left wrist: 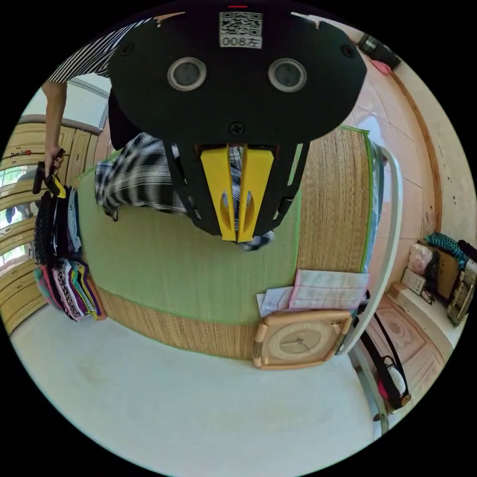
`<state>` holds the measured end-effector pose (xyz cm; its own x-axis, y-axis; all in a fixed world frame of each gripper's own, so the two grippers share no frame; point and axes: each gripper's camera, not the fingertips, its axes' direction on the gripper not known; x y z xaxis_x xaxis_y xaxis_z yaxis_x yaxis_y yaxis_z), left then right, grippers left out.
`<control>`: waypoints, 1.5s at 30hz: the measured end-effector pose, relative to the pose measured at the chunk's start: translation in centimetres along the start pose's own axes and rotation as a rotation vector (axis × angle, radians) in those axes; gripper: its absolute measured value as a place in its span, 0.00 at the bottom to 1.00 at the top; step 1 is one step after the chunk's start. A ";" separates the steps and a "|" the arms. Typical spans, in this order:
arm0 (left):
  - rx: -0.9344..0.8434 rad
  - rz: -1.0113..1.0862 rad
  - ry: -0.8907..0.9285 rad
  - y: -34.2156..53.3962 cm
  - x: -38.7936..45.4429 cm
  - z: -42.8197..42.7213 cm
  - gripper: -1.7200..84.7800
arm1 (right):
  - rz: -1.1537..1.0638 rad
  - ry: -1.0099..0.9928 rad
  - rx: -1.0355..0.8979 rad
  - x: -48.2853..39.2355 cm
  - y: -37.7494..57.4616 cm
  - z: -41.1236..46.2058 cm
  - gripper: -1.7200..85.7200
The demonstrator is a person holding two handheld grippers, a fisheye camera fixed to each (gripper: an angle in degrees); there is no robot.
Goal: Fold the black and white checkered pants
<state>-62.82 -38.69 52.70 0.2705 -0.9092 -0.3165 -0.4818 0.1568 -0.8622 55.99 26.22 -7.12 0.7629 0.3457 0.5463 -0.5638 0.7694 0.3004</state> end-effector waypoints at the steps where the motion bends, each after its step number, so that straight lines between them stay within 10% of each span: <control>1: -0.015 0.015 0.034 0.0 0.0 1.3 0.04 | 0.014 0.019 -0.011 0.7 0.0 0.7 0.04; 12: -0.116 0.073 0.348 1.4 -1.5 7.3 0.10 | -0.178 0.297 -0.221 -5.0 -3.0 10.6 0.09; 27: -0.275 0.008 0.195 -3.3 -4.7 13.8 0.09 | -0.343 0.584 -0.429 -14.2 -8.9 25.4 0.08; 45: 0.157 0.075 0.452 -5.5 -8.8 6.0 0.02 | -0.227 0.007 0.178 -15.9 2.2 1.6 0.03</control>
<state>-57.54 -29.22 57.90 -0.1664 -0.9642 -0.2066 -0.3446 0.2531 -0.9040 42.15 21.52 -13.85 0.8777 0.1795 0.4444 -0.4246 0.7213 0.5472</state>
